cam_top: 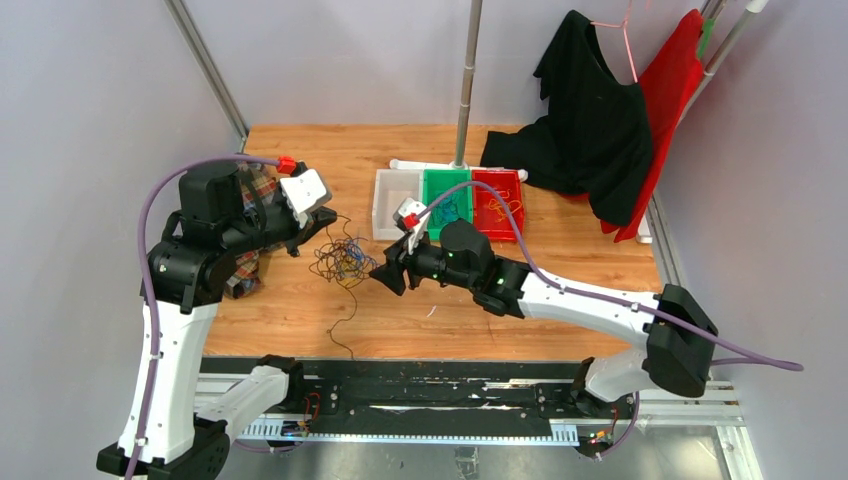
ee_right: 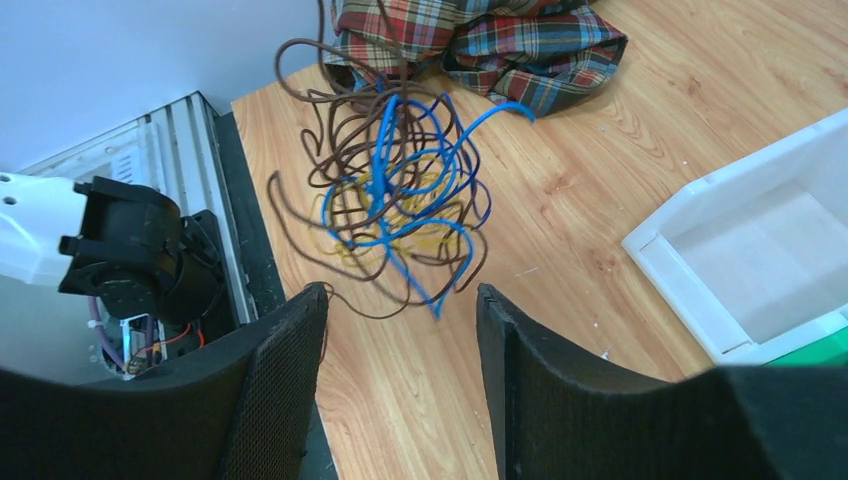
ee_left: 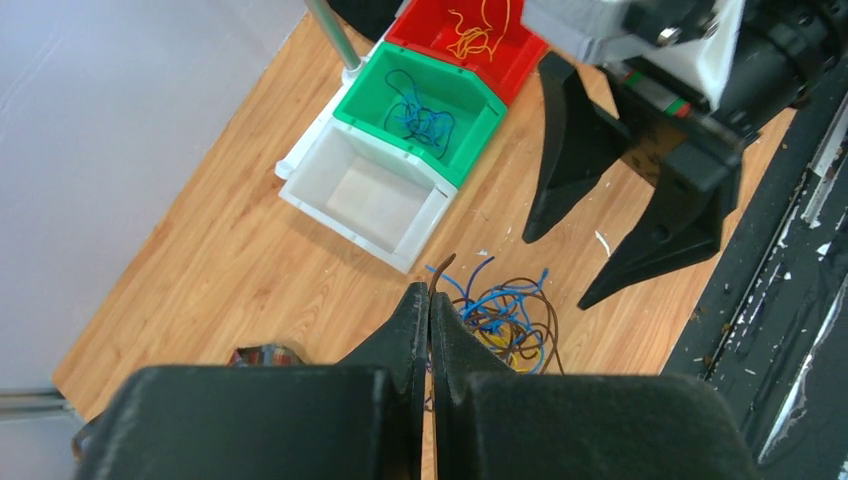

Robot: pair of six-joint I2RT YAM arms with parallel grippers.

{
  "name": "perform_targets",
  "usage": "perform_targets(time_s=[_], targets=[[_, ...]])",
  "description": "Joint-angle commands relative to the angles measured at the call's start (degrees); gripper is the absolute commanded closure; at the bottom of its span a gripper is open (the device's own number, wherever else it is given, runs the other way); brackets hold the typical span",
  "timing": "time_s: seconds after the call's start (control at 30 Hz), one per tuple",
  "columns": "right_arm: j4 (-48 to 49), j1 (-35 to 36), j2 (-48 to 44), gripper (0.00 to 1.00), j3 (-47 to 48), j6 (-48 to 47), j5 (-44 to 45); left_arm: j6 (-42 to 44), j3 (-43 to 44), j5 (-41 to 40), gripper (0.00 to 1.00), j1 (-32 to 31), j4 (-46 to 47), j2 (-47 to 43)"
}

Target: Untangle the cables

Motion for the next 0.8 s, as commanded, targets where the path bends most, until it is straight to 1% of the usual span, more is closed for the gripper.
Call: perform_targets(time_s=[0.0, 0.13, 0.17, 0.2, 0.27, 0.3, 0.4, 0.43, 0.53, 0.6, 0.77], targets=[[-1.08, 0.60, 3.10, 0.44, 4.47, -2.67, 1.50, -1.19, 0.75, 1.48, 0.99, -0.27, 0.79, -0.36], [1.03, 0.60, 4.41, 0.45, 5.37, -3.17, 2.65, -1.55, 0.84, 1.66, 1.00, -0.28, 0.79, -0.31], [1.09, 0.60, 4.88, 0.45, 5.82, -3.13, 2.39, -1.59, 0.90, 1.65, 0.99, -0.27, 0.79, -0.24], [0.93, 0.68, 5.36, 0.49, 6.31, -3.16, 2.32, -1.60, 0.93, 1.60, 0.99, -0.27, 0.79, -0.15], [0.14, 0.69, 6.42, 0.60, 7.26, -3.17, 2.47, -1.67, 1.09, 1.48, 0.99, -0.31, 0.78, -0.10], [-0.30, 0.69, 6.69, 0.67, 7.55, -3.13, 3.19, -1.68, 1.16, 1.52, 1.00, -0.33, 0.77, -0.10], [-2.31, 0.69, 6.82, 0.93, 8.26, -3.17, 5.76, -1.78, 1.39, 1.45, 1.00, -0.28, 0.79, -0.26], [-2.77, 0.69, 6.64, 0.98, 8.08, -3.29, 7.09, -1.73, 1.45, 1.34, 1.00, -0.27, 0.79, -0.34], [-3.37, 0.29, 5.08, 0.99, 6.75, -4.39, 12.20, -1.33, 1.54, 0.62, 1.00, -0.28, 0.79, -0.53], [-3.88, -1.20, 3.36, 0.99, 5.08, -4.26, 15.77, -0.15, 0.97, -0.41, 0.99, -0.27, 0.78, -0.84], [-5.24, -9.89, -3.76, 0.99, -0.74, -0.04, 19.01, 5.86, -3.43, -7.41, 1.00, -0.30, 0.52, -1.95]])
